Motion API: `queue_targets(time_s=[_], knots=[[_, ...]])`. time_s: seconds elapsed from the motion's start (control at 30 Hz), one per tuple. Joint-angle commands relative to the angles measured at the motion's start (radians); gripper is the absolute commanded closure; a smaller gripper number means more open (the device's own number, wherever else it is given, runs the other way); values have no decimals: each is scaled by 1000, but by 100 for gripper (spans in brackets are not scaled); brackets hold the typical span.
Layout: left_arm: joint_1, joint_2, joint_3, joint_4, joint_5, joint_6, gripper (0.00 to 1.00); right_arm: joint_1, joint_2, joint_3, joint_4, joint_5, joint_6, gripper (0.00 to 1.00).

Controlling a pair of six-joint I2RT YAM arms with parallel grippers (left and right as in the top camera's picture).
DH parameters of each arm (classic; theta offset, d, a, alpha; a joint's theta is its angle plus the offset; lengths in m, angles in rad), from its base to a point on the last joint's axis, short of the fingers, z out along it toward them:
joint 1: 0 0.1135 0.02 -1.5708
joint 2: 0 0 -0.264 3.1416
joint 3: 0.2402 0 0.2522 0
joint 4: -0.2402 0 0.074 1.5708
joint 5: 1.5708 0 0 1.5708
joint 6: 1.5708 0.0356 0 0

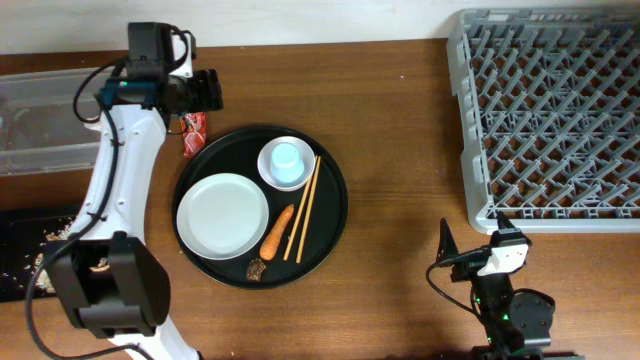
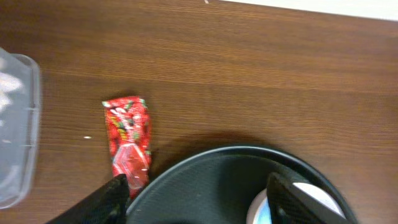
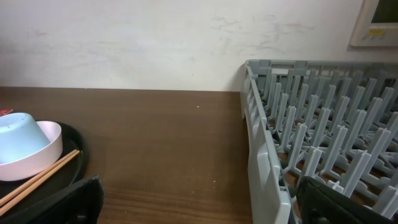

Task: Sort waste into correct bins and load items into the dishwasher rack
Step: 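Move the tissue and wrapper left and drop them into the clear bin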

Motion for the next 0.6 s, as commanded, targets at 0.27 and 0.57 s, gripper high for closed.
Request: queue_targets(time_s=[0.27, 0.57], knots=[[-8, 237, 2, 54, -225, 46, 28, -6, -7, -16, 3, 9, -6, 2], [-13, 351, 2, 183, -312, 35, 34, -6, -7, -16, 3, 9, -6, 2]])
